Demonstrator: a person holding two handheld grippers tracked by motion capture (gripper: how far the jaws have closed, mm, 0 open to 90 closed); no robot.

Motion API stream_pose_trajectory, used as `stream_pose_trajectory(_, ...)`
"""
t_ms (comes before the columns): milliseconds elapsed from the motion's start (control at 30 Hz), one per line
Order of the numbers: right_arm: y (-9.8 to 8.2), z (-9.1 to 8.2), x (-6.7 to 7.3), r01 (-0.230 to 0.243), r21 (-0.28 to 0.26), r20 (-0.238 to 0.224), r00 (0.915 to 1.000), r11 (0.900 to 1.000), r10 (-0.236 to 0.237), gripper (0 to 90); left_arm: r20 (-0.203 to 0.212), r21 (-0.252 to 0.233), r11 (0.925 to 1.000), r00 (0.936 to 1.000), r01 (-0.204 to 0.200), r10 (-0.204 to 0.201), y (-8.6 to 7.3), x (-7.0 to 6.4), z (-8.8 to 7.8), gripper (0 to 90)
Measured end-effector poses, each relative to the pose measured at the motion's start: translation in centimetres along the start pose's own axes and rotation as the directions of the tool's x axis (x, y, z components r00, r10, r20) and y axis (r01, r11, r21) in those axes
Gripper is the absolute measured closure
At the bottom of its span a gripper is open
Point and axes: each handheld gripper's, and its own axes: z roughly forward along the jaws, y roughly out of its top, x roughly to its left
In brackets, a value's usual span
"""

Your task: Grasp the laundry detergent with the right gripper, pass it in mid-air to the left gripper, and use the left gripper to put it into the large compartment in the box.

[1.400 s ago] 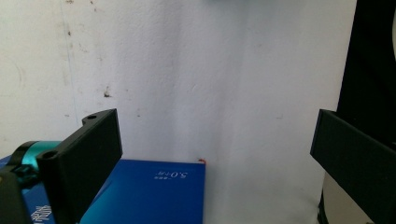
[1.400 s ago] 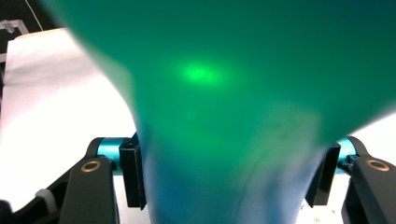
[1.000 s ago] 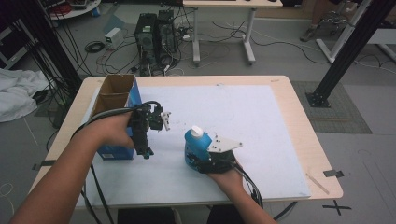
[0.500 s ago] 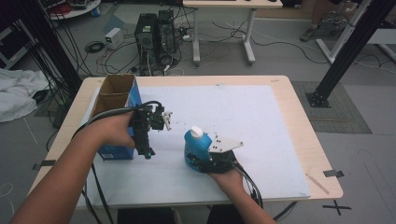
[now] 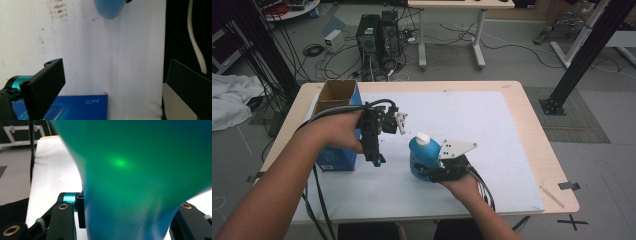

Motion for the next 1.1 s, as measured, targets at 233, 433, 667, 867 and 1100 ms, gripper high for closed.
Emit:
stream_pose_trajectory(233,2.0,-0.2,-0.8,0.029,0.008,-0.078,0.9966,1.0,-0.028,45.8,0.002,-0.011,0.9989,0.999,-0.045,0.045,2.1,-0.2,-1.2,2.1)
stream_pose_trajectory(433,2.8,0.0,-1.4,0.047,0.012,-0.135,0.9899,0.999,-0.045,45.8,0.002,-0.013,0.9981,0.9982,-0.06,0.06,3.3,-0.1,-1.6,2.1)
stream_pose_trajectory(667,3.1,0.8,-1.6,0.064,0.017,-0.203,0.9773,0.998,-0.059,46.0,0.004,-0.003,0.9973,0.9973,-0.073,0.073,4.2,-0.1,-1.6,2.1)
stream_pose_trajectory(867,3.2,1.5,-1.4,0.073,0.018,-0.258,0.9638,0.997,-0.066,46.0,0.006,-0.001,0.997,0.997,-0.078,0.078,4.7,-0.3,-1.4,2.1)
stream_pose_trajectory(1100,3.4,2.0,-1.3,0.078,0.011,-0.281,0.9569,0.997,-0.071,46.0,0.001,0.017,0.9958,0.9959,-0.09,0.09,5.3,-0.4,-1.0,2.2)
